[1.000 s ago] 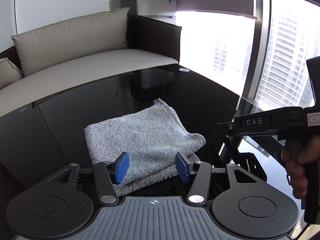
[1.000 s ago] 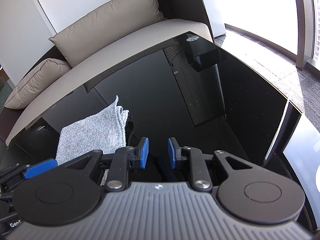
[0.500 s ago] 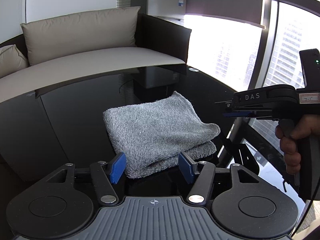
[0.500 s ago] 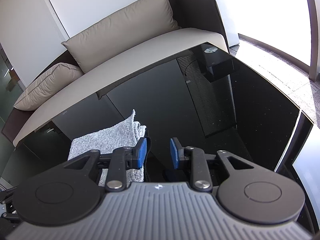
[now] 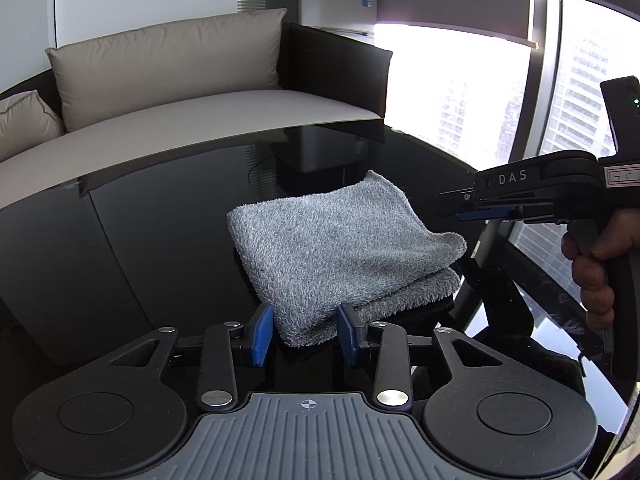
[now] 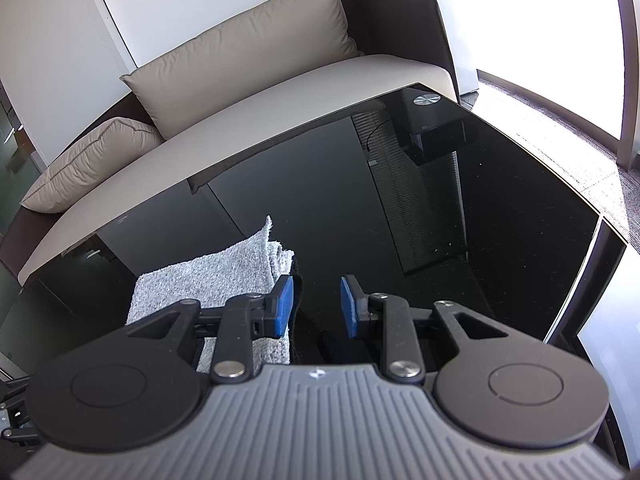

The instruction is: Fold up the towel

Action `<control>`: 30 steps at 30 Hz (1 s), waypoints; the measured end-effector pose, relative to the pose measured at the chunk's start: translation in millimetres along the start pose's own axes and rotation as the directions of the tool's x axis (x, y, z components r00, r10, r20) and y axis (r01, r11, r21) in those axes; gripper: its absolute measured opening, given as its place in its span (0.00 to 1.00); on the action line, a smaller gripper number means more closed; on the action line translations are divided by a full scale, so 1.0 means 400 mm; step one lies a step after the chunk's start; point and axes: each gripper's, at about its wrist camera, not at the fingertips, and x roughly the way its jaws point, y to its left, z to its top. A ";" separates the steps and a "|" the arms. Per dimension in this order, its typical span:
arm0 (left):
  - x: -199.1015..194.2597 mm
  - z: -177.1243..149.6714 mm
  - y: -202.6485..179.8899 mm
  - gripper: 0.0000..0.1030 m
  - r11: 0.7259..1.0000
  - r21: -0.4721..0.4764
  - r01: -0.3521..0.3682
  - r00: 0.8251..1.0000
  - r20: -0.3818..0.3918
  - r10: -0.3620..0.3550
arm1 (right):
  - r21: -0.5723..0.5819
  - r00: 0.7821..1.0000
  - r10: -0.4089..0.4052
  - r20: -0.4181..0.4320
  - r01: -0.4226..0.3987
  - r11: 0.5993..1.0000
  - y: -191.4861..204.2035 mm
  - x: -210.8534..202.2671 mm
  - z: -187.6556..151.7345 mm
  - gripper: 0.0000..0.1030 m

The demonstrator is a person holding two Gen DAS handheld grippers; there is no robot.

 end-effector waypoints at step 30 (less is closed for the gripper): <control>-0.020 -0.002 0.070 0.07 0.965 -0.260 -0.023 0.999 0.031 0.032 | -0.024 0.992 0.122 -0.024 -0.122 0.992 0.058 0.061 0.004 0.40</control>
